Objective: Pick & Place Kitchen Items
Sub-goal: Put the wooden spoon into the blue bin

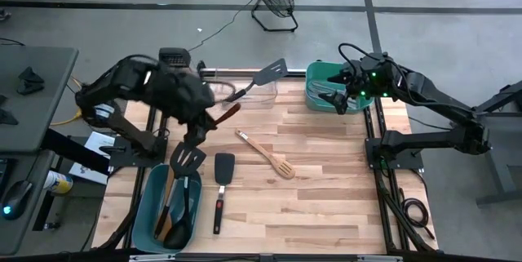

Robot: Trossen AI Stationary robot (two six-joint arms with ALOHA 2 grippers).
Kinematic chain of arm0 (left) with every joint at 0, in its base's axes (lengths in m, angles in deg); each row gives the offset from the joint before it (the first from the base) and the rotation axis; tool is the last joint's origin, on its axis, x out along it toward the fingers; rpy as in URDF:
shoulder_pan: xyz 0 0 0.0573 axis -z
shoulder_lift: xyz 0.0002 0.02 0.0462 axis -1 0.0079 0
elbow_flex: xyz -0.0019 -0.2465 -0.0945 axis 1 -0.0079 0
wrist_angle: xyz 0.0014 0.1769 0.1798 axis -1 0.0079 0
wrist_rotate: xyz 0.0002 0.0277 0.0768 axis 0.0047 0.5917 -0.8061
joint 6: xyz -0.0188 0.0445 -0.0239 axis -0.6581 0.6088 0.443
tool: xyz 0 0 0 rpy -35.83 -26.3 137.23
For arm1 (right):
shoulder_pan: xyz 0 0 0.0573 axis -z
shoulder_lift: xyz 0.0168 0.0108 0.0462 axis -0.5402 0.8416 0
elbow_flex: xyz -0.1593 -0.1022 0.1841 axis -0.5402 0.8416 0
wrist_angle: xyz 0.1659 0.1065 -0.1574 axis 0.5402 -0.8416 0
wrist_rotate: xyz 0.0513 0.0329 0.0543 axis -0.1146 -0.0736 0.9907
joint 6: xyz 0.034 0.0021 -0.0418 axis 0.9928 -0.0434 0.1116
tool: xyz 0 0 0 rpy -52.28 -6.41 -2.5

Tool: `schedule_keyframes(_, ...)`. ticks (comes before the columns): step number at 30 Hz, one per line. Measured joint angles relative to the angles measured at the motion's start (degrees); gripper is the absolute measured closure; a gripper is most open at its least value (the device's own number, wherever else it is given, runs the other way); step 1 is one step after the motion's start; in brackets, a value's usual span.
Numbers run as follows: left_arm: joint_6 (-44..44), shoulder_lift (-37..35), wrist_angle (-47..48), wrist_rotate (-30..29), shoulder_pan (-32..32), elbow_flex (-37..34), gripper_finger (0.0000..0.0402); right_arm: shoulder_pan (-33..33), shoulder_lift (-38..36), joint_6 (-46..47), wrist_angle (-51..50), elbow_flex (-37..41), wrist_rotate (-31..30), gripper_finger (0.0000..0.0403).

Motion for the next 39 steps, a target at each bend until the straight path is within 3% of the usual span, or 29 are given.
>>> schedule_keyframes(7, -19.8, -7.0, -0.3, -9.6, 10.8, -17.1, 0.0366, 0.0, 0.0, 0.1, 0.0, 0.0, 0.0, 0.0054)
schedule_keyframes(12, -39.0, -11.0, 0.0, -15.6, 18.8, -27.4, 0.0366, 0.0, 0.0, 0.1, 0.0, 0.0, 0.0, 0.0054)
schedule_keyframes(18, -58.1, -12.5, 0.0, -19.0, 29.1, -37.2, 0.0366, 0.0, 0.0, 0.1, 0.0, 0.0, 0.0, 0.0054)
schedule_keyframes(29, -90.9, -8.5, -0.3, -19.7, 44.6, -48.3, 0.0366, 0.0, 0.0, 1.0, 0.0, 0.0, 0.0, 0.0054)
schedule_keyframes(39, -104.4, -1.4, -3.2, -16.5, 52.8, -49.0, 0.0366, 0.0, 0.2, 1.0, 0.0, 0.0, -0.1, 0.0054)
